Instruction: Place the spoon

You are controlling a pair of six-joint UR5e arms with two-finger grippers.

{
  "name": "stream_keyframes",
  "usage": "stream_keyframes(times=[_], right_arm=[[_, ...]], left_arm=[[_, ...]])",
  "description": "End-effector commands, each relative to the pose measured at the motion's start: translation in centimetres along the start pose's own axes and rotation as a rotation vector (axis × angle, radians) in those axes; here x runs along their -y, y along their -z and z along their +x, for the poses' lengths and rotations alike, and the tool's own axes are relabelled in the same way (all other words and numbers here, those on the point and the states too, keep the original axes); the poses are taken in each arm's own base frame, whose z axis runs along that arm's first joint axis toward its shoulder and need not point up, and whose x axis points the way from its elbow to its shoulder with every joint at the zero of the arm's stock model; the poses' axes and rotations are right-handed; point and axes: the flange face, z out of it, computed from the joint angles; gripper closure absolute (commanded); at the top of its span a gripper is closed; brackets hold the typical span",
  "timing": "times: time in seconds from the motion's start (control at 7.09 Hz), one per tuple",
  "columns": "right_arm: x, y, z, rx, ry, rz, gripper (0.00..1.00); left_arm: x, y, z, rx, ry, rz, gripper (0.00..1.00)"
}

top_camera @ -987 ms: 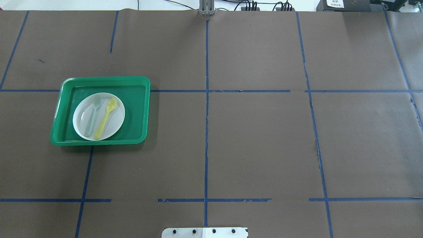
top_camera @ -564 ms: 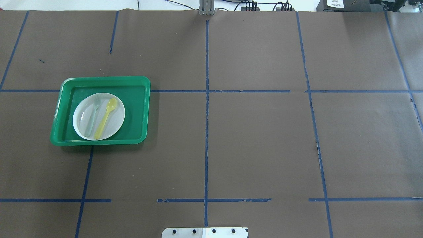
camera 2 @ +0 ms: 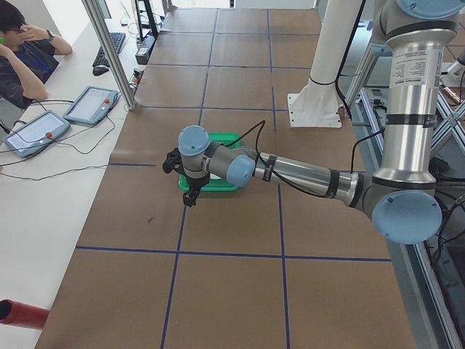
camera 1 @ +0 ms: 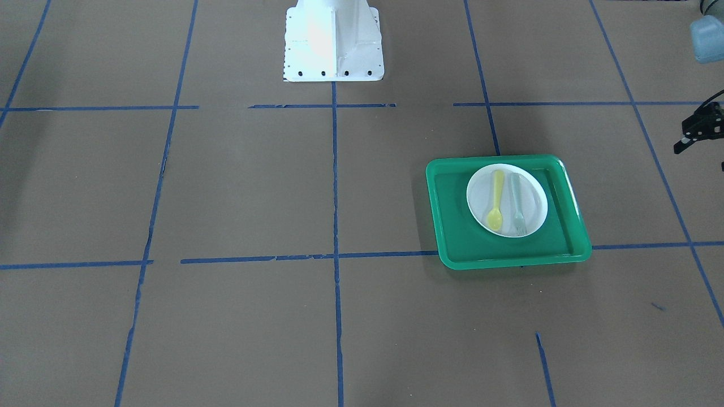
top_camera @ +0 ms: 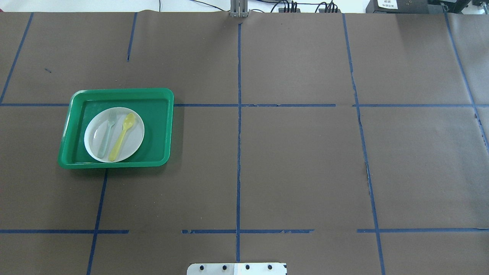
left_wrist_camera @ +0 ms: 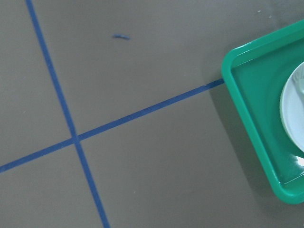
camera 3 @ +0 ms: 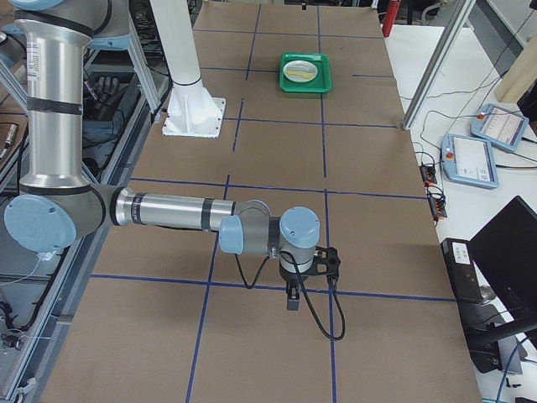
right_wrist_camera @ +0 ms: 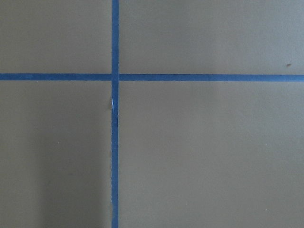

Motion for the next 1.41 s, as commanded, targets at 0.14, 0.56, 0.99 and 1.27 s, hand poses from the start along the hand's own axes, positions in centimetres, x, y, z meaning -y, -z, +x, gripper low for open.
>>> stream_keyframes(times=[0.14, 0.56, 0.99, 1.27], right_arm=[[-0.1, 0.0, 0.0, 0.0, -0.001, -0.001, 0.0], [-0.1, 0.0, 0.0, 0.0, -0.001, -0.001, 0.0], [0.0, 0.0, 0.0, 0.0, 0.0, 0.0, 0.0], [-0.1, 0.0, 0.0, 0.0, -0.001, -0.001, 0.0]], left_arm=[[7.1, -7.1, 12.9, 0.043, 0.038, 0.05, 0.0], [9.1, -14.9, 22.4, 0.038, 0.138, 0.0, 0.0], [8.1, -18.3, 23.5, 0.045, 0.104, -0.011, 0.04], [7.7, -20.0, 23.1, 0.029, 0.085, -0.006, 0.15]])
